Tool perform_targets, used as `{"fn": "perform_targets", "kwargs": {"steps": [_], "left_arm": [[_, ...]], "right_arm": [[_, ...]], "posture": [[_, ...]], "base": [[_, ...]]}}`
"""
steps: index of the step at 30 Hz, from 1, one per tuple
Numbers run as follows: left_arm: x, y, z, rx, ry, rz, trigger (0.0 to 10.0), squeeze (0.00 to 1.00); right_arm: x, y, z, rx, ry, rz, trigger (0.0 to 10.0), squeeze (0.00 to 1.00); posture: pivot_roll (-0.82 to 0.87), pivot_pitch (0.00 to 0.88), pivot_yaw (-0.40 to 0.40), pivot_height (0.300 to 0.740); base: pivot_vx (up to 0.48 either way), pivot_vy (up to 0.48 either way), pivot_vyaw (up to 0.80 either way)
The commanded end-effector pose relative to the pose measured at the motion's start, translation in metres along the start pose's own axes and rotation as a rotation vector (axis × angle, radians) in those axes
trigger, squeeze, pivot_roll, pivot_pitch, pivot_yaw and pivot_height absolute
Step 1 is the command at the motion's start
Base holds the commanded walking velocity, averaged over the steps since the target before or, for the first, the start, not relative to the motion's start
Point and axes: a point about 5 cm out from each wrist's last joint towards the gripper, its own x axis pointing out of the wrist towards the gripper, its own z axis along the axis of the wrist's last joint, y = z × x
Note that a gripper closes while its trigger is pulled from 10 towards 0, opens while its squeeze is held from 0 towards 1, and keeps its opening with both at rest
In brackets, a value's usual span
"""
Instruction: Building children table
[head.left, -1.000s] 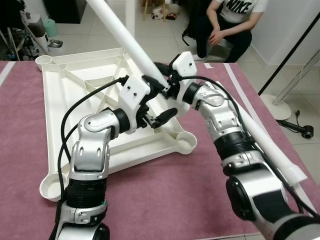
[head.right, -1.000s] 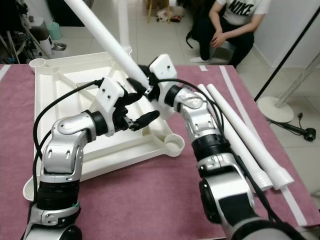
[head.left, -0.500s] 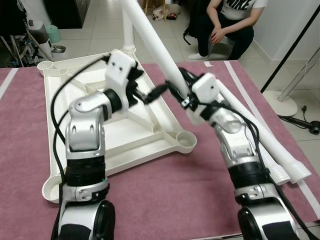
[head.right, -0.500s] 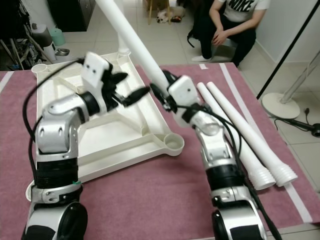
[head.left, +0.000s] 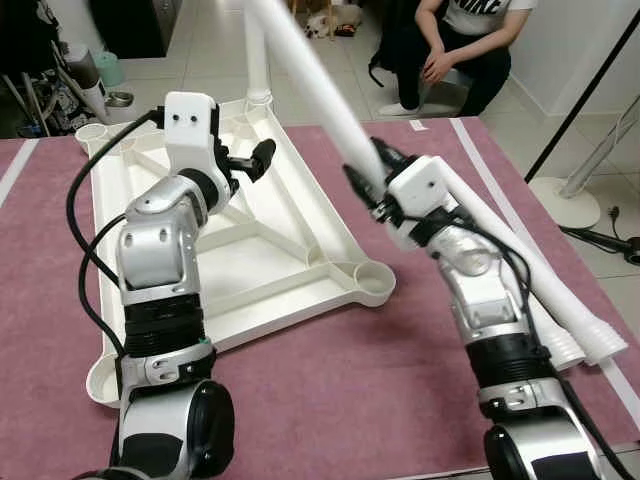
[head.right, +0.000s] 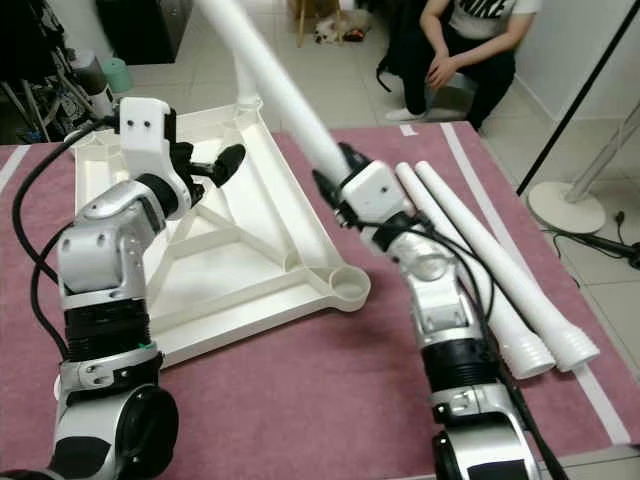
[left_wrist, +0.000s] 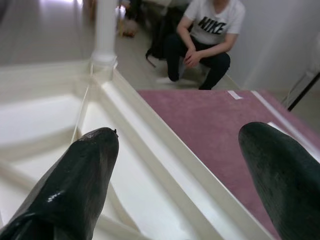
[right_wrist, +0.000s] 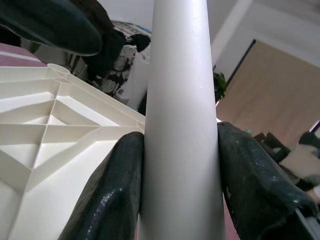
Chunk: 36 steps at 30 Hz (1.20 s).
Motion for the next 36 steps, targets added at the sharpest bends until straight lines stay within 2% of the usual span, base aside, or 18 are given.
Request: {"fn": "perform_targets", "kwargs": {"steps": [1, 2, 4, 8, 10, 11, 14, 17, 25, 28, 33, 36], "left_arm": [[0.000, -0.043, 0.008, -0.162, -0.046, -0.350, 10.0, 0.00], [-0.002, -0.048, 0.011, -0.211, -0.064, -0.399, 10.0, 0.00], [-0.002, -0.048, 0.011, -0.211, -0.064, -0.399, 10.0, 0.00], [-0.006, -0.056, 0.019, -0.317, -0.128, -0.474, 10.0, 0.00], [-0.006, -0.056, 0.019, -0.317, -0.128, -0.474, 10.0, 0.00], [-0.008, -0.062, 0.022, -0.342, -0.158, -0.519, 10.0, 0.00], [-0.011, -0.068, 0.025, -0.365, -0.181, -0.563, 10.0, 0.00], [-0.017, -0.084, 0.034, -0.403, -0.235, -0.666, 10.0, 0.00], [-0.011, -0.093, 0.032, -0.381, -0.189, -0.641, 10.0, 0.00], [-0.001, -0.099, 0.029, -0.376, -0.156, -0.576, 10.0, 0.00], [0.006, -0.099, 0.027, -0.382, -0.132, -0.516, 10.0, 0.00], [0.007, -0.100, 0.027, -0.386, -0.132, -0.516, 10.0, 0.00]], "right_arm": [[0.006, 0.004, 0.008, -0.034, -0.053, 0.008, 10.0, 0.00], [0.008, 0.006, 0.009, -0.049, -0.066, 0.013, 10.0, 0.00], [0.008, 0.006, 0.009, -0.049, -0.066, 0.013, 10.0, 0.00], [0.013, 0.007, 0.012, -0.062, -0.084, 0.013, 10.0, 0.00], [0.013, 0.007, 0.012, -0.062, -0.084, 0.013, 10.0, 0.00], [0.014, 0.006, 0.013, -0.059, -0.088, 0.008, 10.0, 0.00], [0.016, 0.006, 0.013, -0.048, -0.090, -0.006, 10.0, 0.00], [0.021, 0.005, 0.014, -0.034, -0.098, -0.027, 10.0, 0.00], [0.026, 0.015, 0.020, -0.055, -0.131, 0.007, 10.0, 0.00], [0.030, 0.034, 0.026, -0.033, -0.162, 0.053, 10.0, 0.00], [0.032, 0.047, 0.030, -0.010, -0.182, 0.081, 10.0, 0.00], [0.032, 0.050, 0.030, -0.006, -0.184, 0.085, 10.0, 0.00]], "posture": [[0.05, 0.000, 0.077, 0.740], [0.05, 0.000, 0.075, 0.740], [0.05, 0.000, 0.075, 0.740], [0.05, 0.000, 0.070, 0.740], [0.05, 0.000, 0.070, 0.740], [0.05, 0.000, 0.069, 0.740], [0.05, 0.000, 0.067, 0.740], [0.05, 0.000, 0.068, 0.740], [0.05, 0.000, 0.073, 0.740], [0.05, 0.000, 0.070, 0.740], [0.06, 0.000, 0.067, 0.740], [0.06, 0.000, 0.067, 0.740]], "base": [[0.000, 0.000, 0.00], [0.000, 0.000, 0.00], [0.000, 0.000, 0.00], [0.000, 0.000, 0.00], [0.000, 0.000, 0.00], [0.000, 0.000, 0.00], [0.000, 0.000, 0.00], [0.000, 0.000, 0.00], [0.000, 0.000, 0.00], [0.000, 0.000, 0.00], [0.000, 0.000, 0.00], [0.000, 0.000, 0.00]]}}
